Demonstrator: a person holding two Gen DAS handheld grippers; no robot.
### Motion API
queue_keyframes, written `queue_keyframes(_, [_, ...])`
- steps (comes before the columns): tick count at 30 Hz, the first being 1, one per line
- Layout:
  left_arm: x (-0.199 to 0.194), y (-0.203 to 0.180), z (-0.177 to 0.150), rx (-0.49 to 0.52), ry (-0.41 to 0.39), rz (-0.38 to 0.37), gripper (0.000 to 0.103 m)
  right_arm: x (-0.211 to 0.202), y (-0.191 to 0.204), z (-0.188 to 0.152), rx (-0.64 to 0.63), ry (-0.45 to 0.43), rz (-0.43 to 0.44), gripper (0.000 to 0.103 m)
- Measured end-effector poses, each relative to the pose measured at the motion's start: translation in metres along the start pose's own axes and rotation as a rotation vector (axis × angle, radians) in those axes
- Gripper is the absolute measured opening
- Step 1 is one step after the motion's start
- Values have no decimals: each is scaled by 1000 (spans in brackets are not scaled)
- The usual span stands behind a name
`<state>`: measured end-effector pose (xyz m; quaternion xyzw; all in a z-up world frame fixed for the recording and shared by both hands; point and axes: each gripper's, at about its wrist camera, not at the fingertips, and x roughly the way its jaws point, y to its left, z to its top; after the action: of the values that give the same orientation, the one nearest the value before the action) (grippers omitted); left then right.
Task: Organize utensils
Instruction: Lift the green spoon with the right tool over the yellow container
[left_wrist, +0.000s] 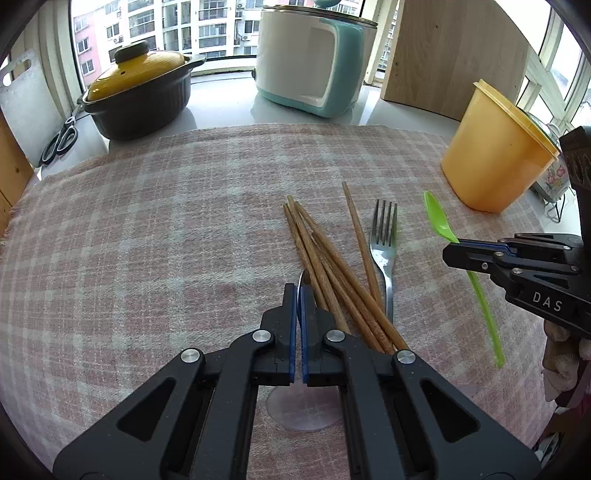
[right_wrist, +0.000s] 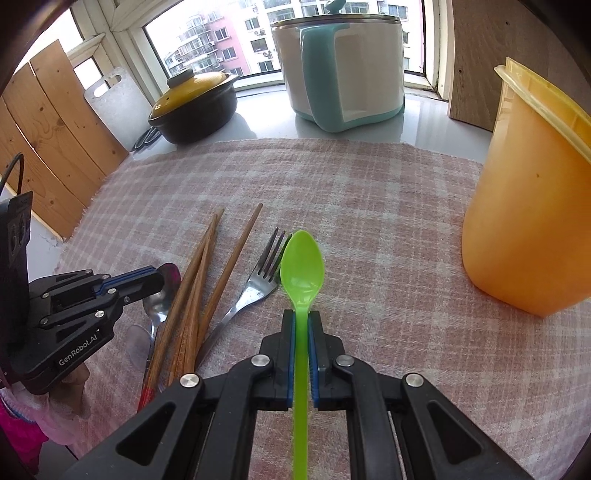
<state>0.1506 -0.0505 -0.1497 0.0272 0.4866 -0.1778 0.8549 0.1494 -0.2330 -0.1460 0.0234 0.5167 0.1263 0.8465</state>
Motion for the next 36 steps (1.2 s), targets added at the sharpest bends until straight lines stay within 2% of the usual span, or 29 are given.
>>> queue_keyframes(9, [-1, -11, -1, 52, 3, 34, 0, -12, -3, -1, 1, -23, -8, 3])
queue_keyframes(30, [-126, -18, 15, 47, -292, 78, 0, -97, -11, -5, -40, -200, -27, 3])
queue_keyframes(36, [-146, -33, 25, 65, -348, 58, 0, -125, -16, -7, -52, -260, -41, 3])
